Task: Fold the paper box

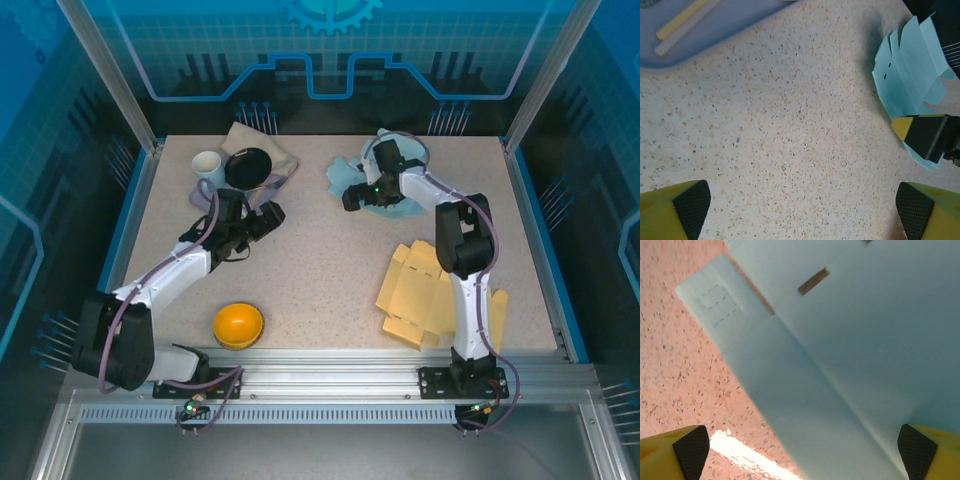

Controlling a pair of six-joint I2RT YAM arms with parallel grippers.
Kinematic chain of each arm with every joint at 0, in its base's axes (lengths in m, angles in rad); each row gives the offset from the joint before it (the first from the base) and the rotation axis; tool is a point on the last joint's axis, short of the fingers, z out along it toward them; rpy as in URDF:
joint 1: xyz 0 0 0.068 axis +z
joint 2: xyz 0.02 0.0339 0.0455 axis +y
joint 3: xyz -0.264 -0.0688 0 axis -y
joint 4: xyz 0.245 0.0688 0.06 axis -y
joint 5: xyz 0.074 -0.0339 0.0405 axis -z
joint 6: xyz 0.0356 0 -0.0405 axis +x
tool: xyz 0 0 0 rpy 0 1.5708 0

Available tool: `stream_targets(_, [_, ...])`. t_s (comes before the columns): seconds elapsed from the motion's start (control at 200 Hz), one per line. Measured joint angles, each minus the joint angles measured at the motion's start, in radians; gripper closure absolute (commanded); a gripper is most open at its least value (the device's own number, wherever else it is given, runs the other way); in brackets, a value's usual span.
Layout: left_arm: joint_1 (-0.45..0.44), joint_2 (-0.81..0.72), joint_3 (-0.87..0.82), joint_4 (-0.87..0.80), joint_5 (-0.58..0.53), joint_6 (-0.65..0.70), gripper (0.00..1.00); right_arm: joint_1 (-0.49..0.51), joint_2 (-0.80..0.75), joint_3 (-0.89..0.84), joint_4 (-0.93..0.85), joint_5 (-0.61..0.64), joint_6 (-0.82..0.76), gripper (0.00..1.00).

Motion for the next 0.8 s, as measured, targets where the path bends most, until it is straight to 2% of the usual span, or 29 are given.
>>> stream_targets(0.245, [0.0, 0.017, 0.0, -0.006, 0.002, -0.013, 0.01, 0.058, -0.039, -0.116, 0.088, -0.022, 0.095, 0.0])
stream_targets(0.615, [0.013, 0.0, 0.0, -0.067, -0.01, -0.02, 0.01, 0.221, -0.14, -0.282, 0.236, -0.158, 0.347, 0.0])
stream_targets(0.8, [0.02, -0.006, -0.009, -0.046, 0.042, -0.042, 0.05, 0.228, -0.273, -0.31, 0.207, -0.133, 0.348, 0.0])
